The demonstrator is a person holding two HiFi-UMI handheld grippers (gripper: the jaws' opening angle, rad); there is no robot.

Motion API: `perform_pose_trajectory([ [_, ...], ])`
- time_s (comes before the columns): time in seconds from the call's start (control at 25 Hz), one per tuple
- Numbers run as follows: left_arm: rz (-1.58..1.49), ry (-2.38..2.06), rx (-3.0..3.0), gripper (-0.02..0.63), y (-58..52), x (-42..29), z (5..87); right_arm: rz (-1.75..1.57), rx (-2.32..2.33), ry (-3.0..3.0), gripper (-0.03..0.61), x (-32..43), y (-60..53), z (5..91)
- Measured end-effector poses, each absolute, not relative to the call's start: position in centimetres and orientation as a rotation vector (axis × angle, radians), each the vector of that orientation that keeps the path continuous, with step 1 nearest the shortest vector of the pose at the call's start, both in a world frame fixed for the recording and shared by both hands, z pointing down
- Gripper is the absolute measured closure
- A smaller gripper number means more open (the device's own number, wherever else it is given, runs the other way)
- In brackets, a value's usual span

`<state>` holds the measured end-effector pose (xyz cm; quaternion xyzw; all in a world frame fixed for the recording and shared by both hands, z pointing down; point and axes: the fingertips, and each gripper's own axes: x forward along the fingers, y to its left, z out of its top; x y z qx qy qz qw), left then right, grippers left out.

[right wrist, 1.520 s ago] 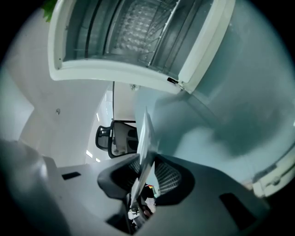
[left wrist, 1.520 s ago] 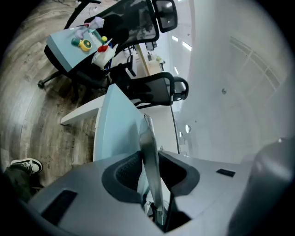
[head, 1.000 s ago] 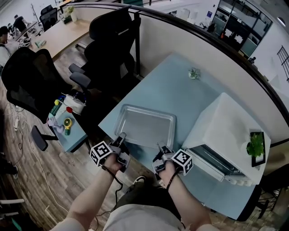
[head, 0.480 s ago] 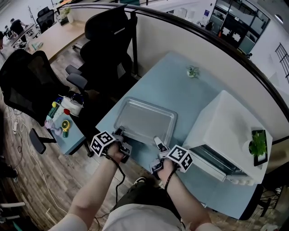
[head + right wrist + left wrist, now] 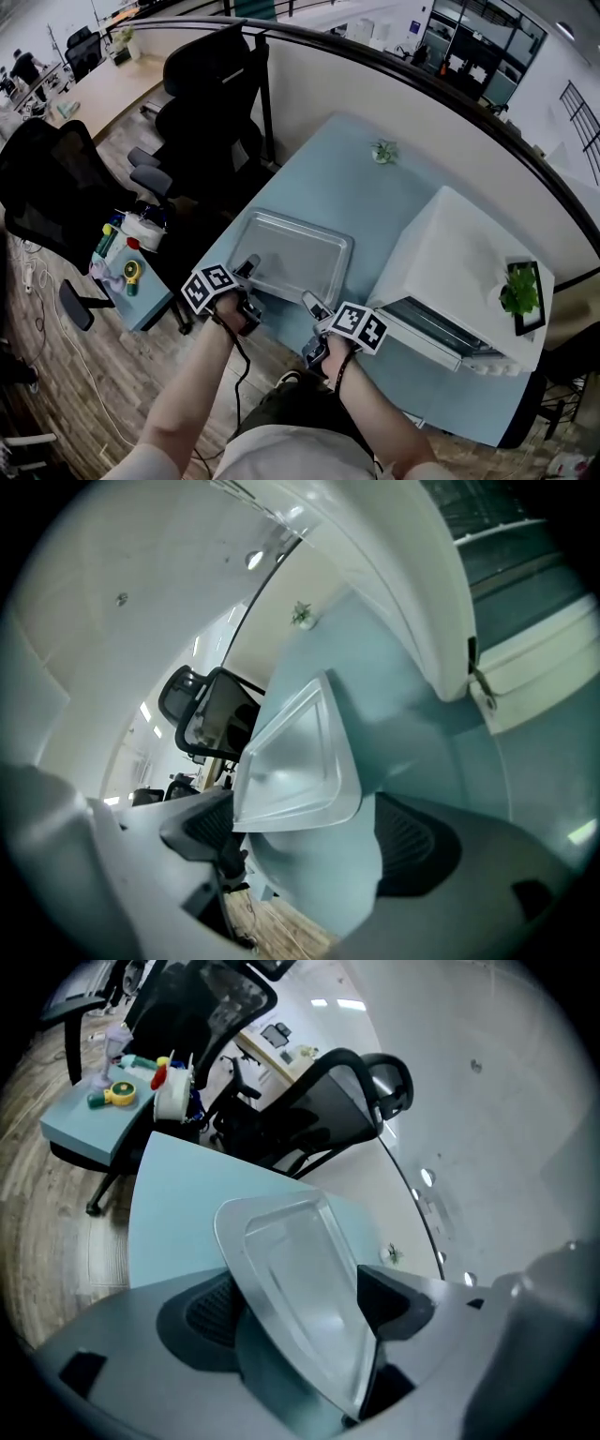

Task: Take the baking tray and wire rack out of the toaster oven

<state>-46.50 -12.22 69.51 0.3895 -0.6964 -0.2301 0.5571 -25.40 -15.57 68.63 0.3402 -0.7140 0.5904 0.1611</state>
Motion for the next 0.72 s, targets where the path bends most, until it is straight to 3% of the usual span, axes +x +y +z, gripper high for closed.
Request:
perform_pose_trajectory([
  [0.44,-0.195,-1.657,0.851,0.195,-10.8,-45.0,70.5,1.717,0.959,-2.034,0.112,-21.6,-12.9,65.7],
  [0.72,-0.013,-1.683,0.894,0.195,-10.5,-44.1,71.1,1.717,0.948,-2.074,0.112,-19.6,-11.8,64.0],
])
